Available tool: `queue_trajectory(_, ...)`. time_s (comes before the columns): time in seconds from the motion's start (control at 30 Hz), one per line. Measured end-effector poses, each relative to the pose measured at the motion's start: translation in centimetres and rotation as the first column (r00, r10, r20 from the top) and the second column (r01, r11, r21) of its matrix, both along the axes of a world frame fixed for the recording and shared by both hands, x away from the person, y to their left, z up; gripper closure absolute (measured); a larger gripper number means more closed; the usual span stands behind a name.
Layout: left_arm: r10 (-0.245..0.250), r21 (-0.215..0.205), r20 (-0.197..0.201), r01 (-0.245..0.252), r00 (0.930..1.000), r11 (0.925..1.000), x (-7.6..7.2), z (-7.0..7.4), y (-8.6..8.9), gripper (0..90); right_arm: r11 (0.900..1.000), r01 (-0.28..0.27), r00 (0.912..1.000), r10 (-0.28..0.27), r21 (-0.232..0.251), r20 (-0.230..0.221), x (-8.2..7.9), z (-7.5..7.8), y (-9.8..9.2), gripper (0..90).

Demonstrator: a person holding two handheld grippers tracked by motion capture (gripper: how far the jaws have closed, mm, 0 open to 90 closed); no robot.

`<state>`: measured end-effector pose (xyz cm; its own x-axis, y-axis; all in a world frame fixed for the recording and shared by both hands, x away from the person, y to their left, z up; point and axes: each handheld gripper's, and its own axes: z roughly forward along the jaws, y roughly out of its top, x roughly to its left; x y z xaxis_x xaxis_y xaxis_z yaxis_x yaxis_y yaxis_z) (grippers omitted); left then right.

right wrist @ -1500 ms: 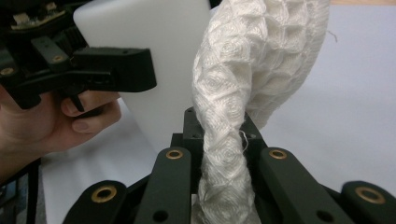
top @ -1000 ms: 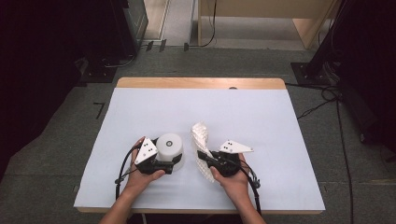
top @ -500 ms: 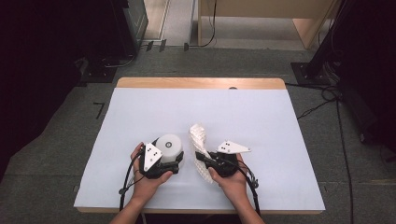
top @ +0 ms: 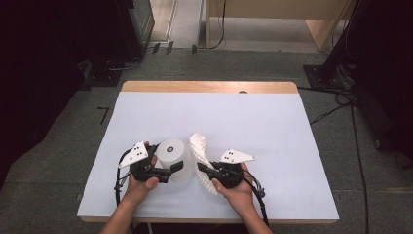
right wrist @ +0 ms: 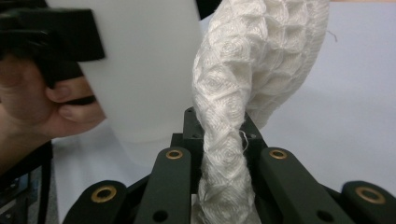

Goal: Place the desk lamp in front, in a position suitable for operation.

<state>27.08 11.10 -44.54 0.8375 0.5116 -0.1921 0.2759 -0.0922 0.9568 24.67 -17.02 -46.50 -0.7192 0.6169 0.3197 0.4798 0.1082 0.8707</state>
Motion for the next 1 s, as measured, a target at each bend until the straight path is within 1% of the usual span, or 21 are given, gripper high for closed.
queue_trajectory(0.1, -0.004, 0.024, 0.002, 0.004, 1.0000, 0.9997, -0.1, -0.2, -0.5, 8.7, 1.000, -0.023, 0.9996, 0.023, 0.006, 0.019, -0.3, 0.4, 0.4, 79.9)
queue_trajectory(0.13, -0.005, 0.049, 0.009, 0.005, 0.9999, 0.9988, -0.2, -0.3, -0.9, 8.8, 1.000, -0.029, 0.9993, 0.029, 0.007, 0.024, -0.4, 0.6, 0.5, 79.9)
queue_trajectory(0.17, -0.005, 0.060, 0.011, 0.005, 0.9999, 0.9982, -0.3, -0.3, -1.0, 8.8, 1.000, -0.028, 0.9990, 0.028, 0.009, 0.036, -0.5, 0.8, 0.5, 79.9)
queue_trajectory(0.2, -0.008, 0.070, 0.017, 0.007, 0.9998, 0.9975, -0.3, -0.4, -1.2, 8.8, 1.000, -0.026, 0.9990, 0.026, 0.004, 0.037, -0.6, 1.0, 0.5, 79.9)
queue_trajectory(0.27, -0.009, 0.085, 0.021, 0.007, 0.9997, 0.9964, -0.4, -0.5, -1.5, 8.8, 1.000, -0.012, 0.9984, 0.013, -0.011, 0.055, -0.7, 1.3, 0.4, 79.9)
queue_trajectory(0.33, -0.009, 0.094, 0.023, 0.007, 0.9997, 0.9955, -0.4, -0.5, -1.6, 8.8, 1.000, -0.005, 0.9979, 0.005, -0.007, 0.065, -0.7, 1.5, 0.1, 79.9)
queue_trajectory(0.37, -0.006, 0.106, 0.025, 0.003, 0.9997, 0.9944, -0.4, -0.5, -1.7, 8.8, 1.000, -0.001, 0.9980, 0.001, 0.000, 0.064, -0.7, 1.6, 0.0, 79.9)
queue_trajectory(0.4, -0.006, 0.111, 0.027, 0.003, 0.9996, 0.9939, -0.4, -0.6, -1.7, 8.8, 1.000, 0.005, 0.9977, -0.005, 0.002, 0.068, -0.6, 1.7, -0.2, 79.9)
queue_trajectory(0.57, 0.000, 0.107, 0.035, -0.004, 0.9994, 0.9943, -0.6, -0.3, -1.7, 8.9, 1.000, 0.020, 0.9969, -0.020, -0.002, 0.077, -0.7, 1.9, -0.4, 80.0)
queue_trajectory(0.67, 0.008, 0.105, 0.038, -0.012, 0.9993, 0.9944, -0.5, -0.2, -1.4, 8.9, 0.999, 0.049, 0.9962, -0.048, -0.012, 0.073, -0.5, 1.9, -0.8, 79.9)
queue_trajectory(0.73, 0.018, 0.104, 0.036, -0.021, 0.9992, 0.9943, -0.4, -0.2, -1.2, 8.9, 0.997, 0.073, 0.9950, -0.072, -0.007, 0.068, -0.3, 1.9, -1.3, 80.0)
queue_trajectory(0.8, 0.029, 0.117, 0.038, -0.033, 0.9989, 0.9926, -0.3, -0.3, -1.2, 8.9, 0.996, 0.091, 0.9936, -0.091, 0.003, 0.067, -0.2, 2.0, -1.8, 80.0)
queue_trajectory(0.9, 0.035, 0.139, 0.034, -0.040, 0.9988, 0.9895, -0.1, -0.6, -1.3, 8.9, 0.995, 0.094, 0.9929, -0.095, 0.015, 0.071, -0.3, 2.3, -2.0, 80.0)
queue_trajectory(1.0, 0.025, 0.145, 0.032, -0.029, 0.9992, 0.9890, -0.2, -0.7, -1.7, 8.9, 0.997, 0.076, 0.9937, -0.078, 0.022, 0.080, -0.4, 2.5, -1.8, 80.0)
